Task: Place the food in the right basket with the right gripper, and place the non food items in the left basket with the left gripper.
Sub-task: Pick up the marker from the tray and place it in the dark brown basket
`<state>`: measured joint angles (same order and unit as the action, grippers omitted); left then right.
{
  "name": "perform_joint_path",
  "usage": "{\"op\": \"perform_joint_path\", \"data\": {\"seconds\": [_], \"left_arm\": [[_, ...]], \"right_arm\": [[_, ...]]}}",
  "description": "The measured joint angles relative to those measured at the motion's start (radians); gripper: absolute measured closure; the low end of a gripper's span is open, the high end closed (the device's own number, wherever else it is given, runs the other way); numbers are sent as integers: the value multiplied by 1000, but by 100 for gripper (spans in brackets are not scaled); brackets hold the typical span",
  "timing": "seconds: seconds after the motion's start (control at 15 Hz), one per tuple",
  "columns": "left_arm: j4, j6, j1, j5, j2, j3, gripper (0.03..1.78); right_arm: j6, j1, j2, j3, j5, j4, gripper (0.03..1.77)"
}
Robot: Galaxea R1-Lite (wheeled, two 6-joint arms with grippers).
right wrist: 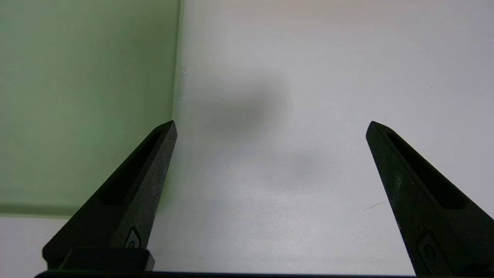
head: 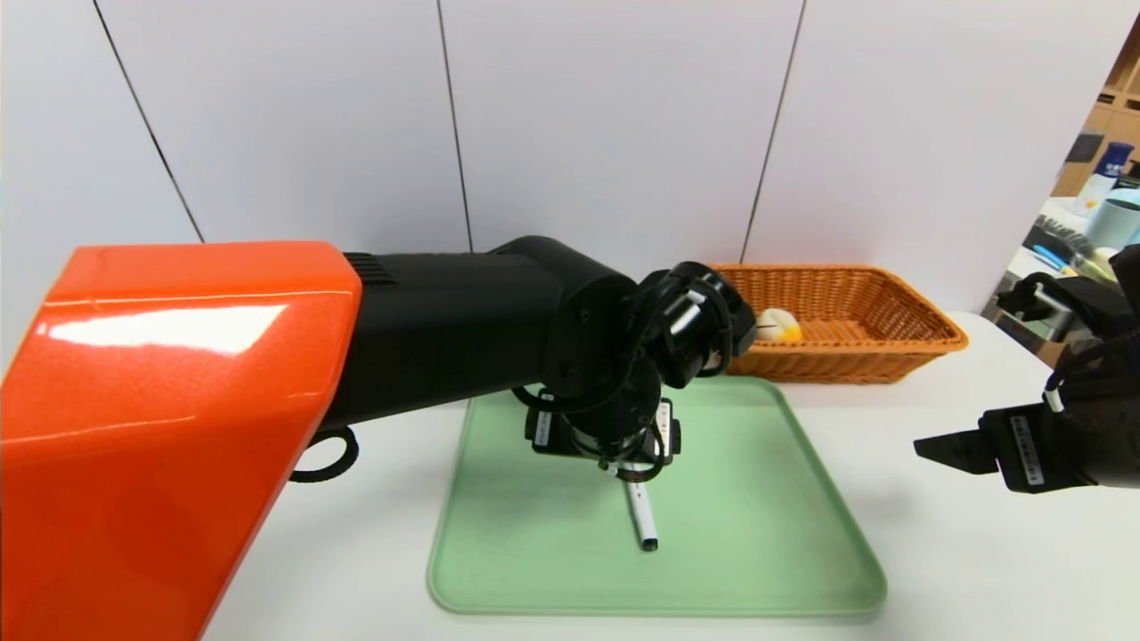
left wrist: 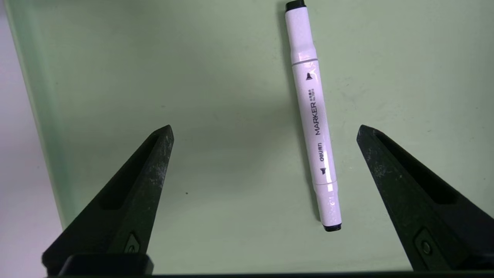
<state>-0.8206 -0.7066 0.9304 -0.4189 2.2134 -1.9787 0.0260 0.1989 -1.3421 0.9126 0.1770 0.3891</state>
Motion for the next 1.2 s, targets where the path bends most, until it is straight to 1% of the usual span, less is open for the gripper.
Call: {"op": "perform_joint_path", "data": {"seconds": [0.33,0.53,0.73,0.87,1.0,1.2], "left_arm": [[16,-7,23,-2,13,0,12],[23,-7,32,-28,27,0,12],[26,-4,34,-37,40,0,12],[25,1,35,-49,50,0,12],[20,3,34,-50,56,0,12],[20,10,34,-53,64,0,12]], "right_arm": [[0,0,1,-15,1,0,10],[0,0,10,-21,1,1,10],[0,-9,24,-34,-1,1,10],[5,-14,32,-42,-14,1,10],[21,-19,36,-44,-24,0,10],[27,-26,41,-44,-35,0,10]]}}
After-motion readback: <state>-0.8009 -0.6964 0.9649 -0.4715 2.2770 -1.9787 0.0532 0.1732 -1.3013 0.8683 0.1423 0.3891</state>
